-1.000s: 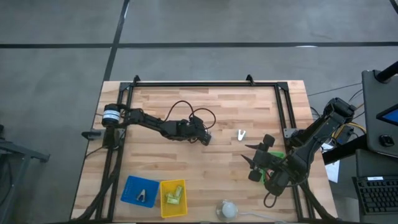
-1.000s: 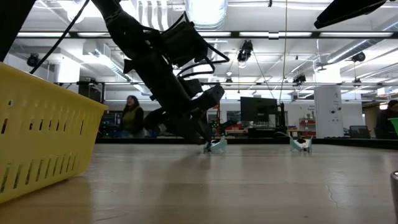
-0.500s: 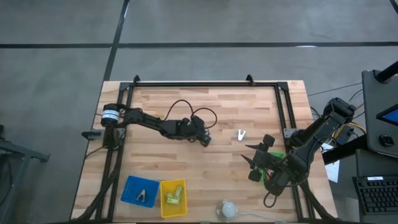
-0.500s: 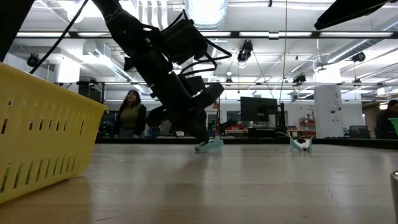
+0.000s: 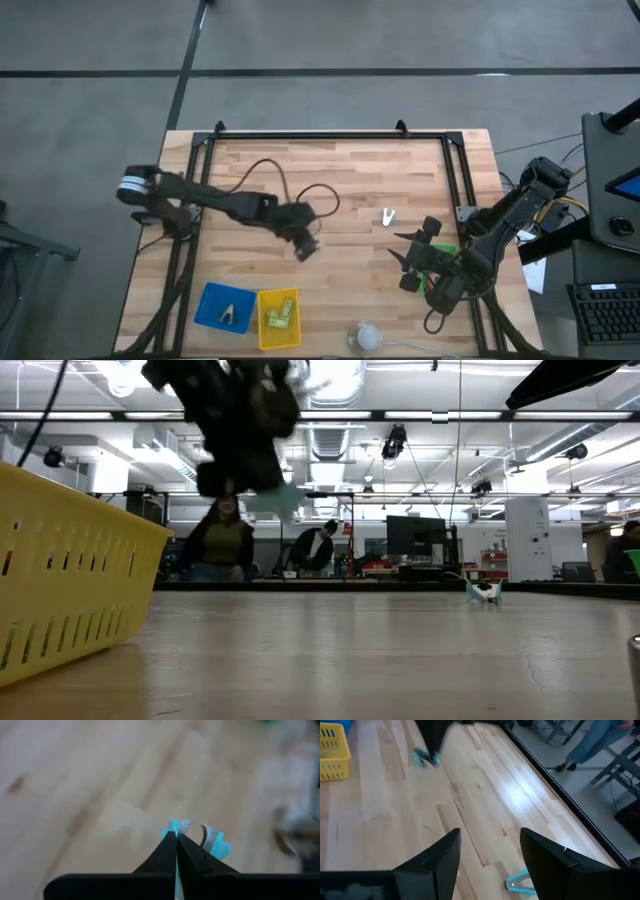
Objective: Pick and place Stapler, Stapler remover, tape
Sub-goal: Put the left blue staple remover into the blue basket
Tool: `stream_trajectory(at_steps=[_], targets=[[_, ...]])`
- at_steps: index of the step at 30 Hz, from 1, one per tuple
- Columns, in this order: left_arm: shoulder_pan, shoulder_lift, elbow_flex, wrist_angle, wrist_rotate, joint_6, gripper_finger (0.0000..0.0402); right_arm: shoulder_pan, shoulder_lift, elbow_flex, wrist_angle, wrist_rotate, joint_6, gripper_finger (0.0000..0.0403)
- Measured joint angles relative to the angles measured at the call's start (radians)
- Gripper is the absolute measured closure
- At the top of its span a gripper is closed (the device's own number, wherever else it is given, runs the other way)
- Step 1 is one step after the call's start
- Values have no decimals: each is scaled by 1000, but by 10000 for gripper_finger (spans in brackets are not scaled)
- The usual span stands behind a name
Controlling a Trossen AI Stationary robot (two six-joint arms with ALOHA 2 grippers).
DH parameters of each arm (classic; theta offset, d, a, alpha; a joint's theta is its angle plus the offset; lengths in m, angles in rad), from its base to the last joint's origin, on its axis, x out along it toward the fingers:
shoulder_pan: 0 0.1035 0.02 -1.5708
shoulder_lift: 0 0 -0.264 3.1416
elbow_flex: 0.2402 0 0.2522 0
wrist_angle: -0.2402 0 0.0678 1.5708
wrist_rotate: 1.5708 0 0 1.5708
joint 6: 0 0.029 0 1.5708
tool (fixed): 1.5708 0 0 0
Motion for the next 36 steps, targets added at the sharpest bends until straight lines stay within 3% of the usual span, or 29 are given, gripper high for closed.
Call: stream_trajectory(at_steps=[3,12,26,36], targets=[[-72,-79,0,-28,5,25,398,0,0,0,3,0,0,202],[-331,-226,0,-109,6,-85,395,0,0,0,6,-2,0,202],[-686,-175,-1,-267,-35,-461,397,0,0,0,5,-2,-6,202],[-750,-141,-1,-518,-37,-544,395,0,0,0,9,5,-4,202]])
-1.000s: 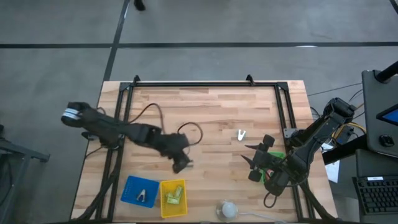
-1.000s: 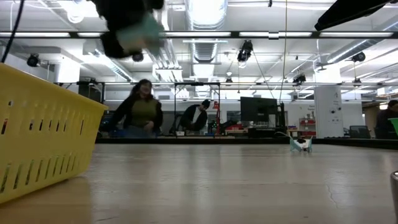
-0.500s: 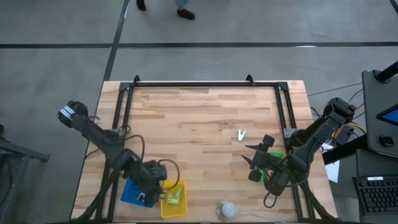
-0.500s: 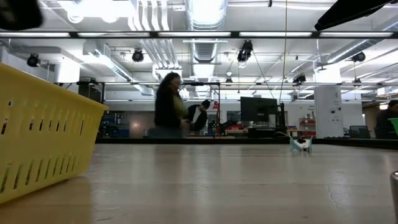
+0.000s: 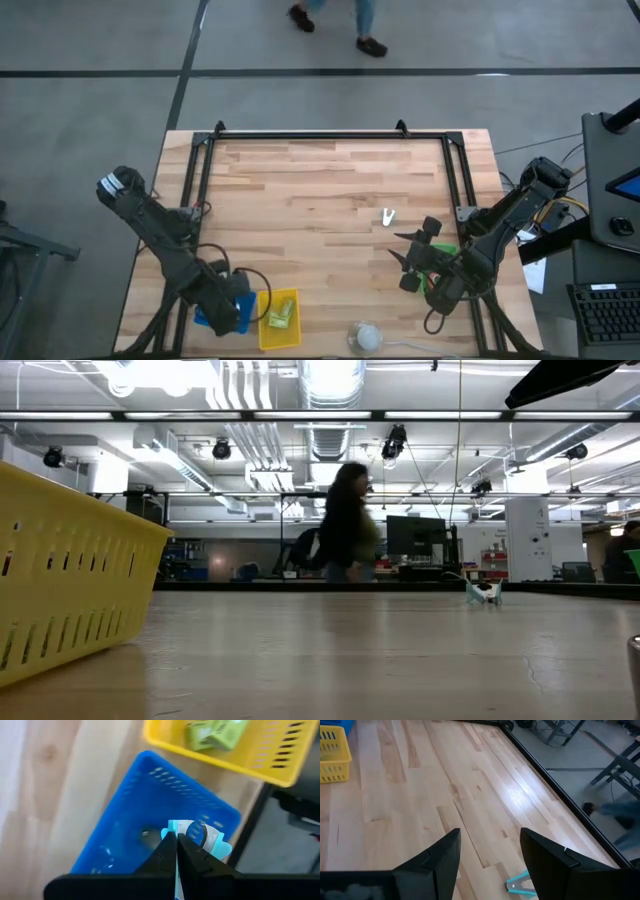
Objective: Pick and place Stapler, Stapler remover, tape
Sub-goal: Put the left blue staple remover into the blue basket
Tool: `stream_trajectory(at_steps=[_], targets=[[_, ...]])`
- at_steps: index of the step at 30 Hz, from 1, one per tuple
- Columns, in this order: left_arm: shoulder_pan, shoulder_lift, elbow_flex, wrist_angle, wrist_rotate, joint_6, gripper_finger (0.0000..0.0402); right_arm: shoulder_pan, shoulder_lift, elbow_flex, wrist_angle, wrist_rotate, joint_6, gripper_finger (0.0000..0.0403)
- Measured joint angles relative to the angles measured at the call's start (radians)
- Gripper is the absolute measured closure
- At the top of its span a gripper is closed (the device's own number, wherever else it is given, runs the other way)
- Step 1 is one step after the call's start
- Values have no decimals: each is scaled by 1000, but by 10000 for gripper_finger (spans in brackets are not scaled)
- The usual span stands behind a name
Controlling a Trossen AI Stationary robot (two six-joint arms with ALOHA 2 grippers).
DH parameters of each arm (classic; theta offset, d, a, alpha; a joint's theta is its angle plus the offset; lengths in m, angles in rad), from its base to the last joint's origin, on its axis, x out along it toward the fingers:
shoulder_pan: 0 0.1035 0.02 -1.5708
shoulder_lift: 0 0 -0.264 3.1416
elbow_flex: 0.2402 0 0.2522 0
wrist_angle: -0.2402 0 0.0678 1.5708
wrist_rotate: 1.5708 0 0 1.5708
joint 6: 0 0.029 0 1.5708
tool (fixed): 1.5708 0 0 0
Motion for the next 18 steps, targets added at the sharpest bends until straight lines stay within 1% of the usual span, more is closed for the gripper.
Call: stream_trajectory(at_steps=[4,14,18], targets=[[0,0,-10,-38,-6,-7,395,0,0,0,0,0,0,202],[2,0,-111,5,-10,-31,394,0,0,0,2,1,-7,202],[2,0,-118,14,-6,-36,394,1,0,0,3,1,-7,202]])
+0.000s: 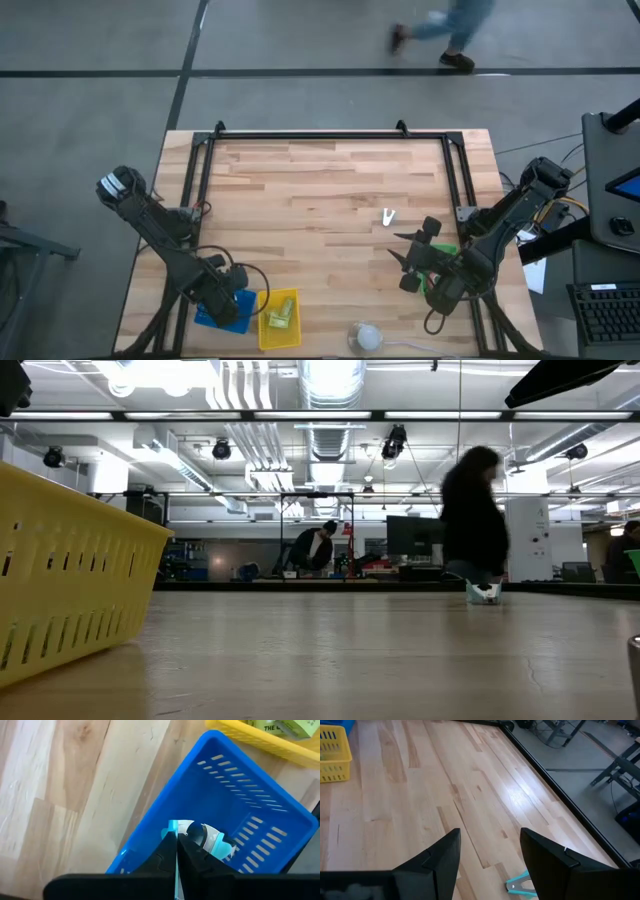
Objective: Pick and place Stapler, Stapler remover, tape
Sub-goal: Put the left blue staple remover into the blue basket, then put the blue staple remover into the blue basket
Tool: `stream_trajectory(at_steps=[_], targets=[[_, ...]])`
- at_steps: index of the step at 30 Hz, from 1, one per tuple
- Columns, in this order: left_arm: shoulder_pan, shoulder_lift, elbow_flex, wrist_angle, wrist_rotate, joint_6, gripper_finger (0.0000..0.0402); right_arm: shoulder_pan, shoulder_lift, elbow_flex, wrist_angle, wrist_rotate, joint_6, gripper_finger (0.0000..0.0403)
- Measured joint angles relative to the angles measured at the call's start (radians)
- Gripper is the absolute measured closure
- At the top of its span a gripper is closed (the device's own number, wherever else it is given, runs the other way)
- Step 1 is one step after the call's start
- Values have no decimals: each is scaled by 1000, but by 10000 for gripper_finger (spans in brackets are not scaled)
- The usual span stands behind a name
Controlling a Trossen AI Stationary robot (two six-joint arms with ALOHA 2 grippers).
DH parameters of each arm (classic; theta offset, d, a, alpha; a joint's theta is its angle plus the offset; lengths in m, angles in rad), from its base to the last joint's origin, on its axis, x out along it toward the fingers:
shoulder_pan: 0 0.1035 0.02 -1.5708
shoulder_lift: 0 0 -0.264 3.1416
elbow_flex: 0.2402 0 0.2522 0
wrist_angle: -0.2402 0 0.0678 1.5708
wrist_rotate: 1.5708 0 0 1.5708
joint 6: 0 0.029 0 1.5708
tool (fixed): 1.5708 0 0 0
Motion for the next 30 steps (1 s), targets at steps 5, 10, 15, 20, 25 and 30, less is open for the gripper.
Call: stream_trajectory(at_steps=[5,10,15,20,25,30], targets=[[0,0,-2,19,-37,-11,394,0,0,0,1,0,0,202],[2,0,-3,53,-130,-28,394,0,0,0,8,0,0,202],[2,0,-3,57,-154,-120,394,0,0,0,9,0,-3,202],[2,0,-3,55,-154,-185,380,0,0,0,12,0,-8,202],[2,0,-3,54,-156,-212,321,0,0,0,13,0,-10,202],[2,-5,-3,54,-136,-214,265,0,0,0,14,0,-10,202]])
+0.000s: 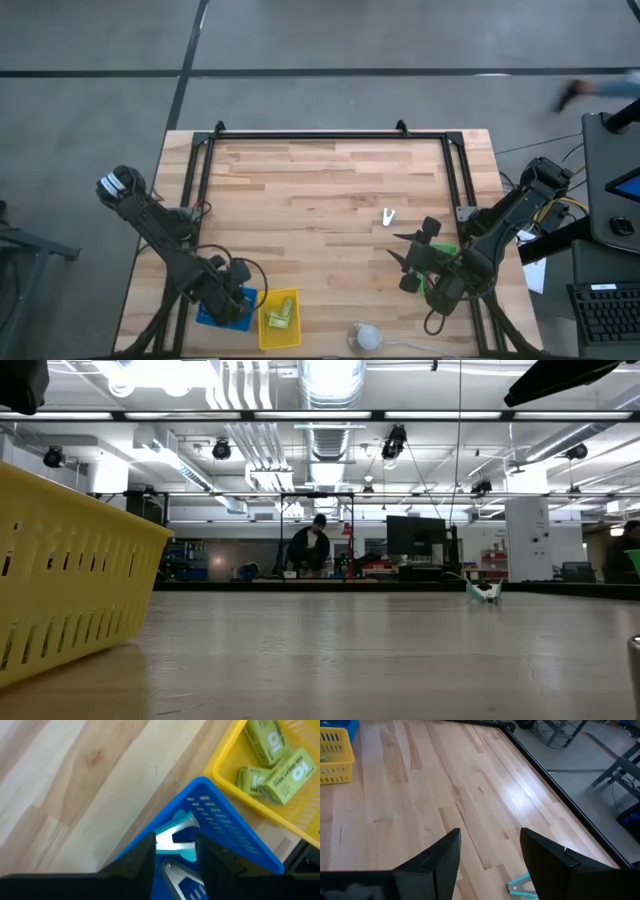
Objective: Pick and place Stapler, Stapler remover, tape
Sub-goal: Put the blue staple remover into the blue basket
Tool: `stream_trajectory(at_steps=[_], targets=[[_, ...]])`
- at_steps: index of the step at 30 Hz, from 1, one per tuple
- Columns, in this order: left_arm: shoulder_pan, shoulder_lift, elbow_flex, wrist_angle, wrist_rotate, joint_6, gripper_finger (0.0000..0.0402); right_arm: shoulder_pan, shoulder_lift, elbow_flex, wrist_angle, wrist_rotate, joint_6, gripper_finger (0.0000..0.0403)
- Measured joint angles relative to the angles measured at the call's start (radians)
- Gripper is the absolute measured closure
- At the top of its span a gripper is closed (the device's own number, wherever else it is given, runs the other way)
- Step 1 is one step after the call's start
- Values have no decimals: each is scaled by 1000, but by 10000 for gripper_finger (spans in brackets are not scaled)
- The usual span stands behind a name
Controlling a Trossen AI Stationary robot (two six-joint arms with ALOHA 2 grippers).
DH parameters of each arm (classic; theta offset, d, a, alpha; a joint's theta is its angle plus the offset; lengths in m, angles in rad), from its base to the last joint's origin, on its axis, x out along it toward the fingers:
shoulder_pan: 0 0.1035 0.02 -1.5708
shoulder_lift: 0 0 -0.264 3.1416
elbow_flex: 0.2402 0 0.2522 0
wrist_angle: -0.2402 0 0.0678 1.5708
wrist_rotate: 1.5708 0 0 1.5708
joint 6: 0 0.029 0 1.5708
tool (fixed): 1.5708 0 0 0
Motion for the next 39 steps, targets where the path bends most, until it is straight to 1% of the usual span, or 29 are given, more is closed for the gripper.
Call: stream_trajectory(at_steps=[2,5,13,18,21,25,28,31,34,39], targets=[[0,-6,0,0,21,0,253,-1,0,0,1,0,0,202],[0,-23,0,0,35,-5,246,-1,0,0,1,0,0,202],[6,-83,20,0,28,-9,254,-1,0,-1,5,1,0,202],[8,-118,61,1,-46,-5,255,-1,0,-2,5,1,0,202],[8,-136,91,5,-90,31,255,-1,0,-2,5,1,0,202],[8,-152,132,17,-211,98,255,-1,0,-2,5,1,0,202],[8,-154,154,27,-284,115,255,-1,0,-2,5,1,-1,202],[9,-153,159,75,-357,141,255,-1,0,-2,5,1,-1,202],[16,-153,158,139,-426,200,254,-1,0,-2,5,1,-1,202],[41,-153,157,244,-517,284,255,-1,0,-2,5,1,-1,202]])
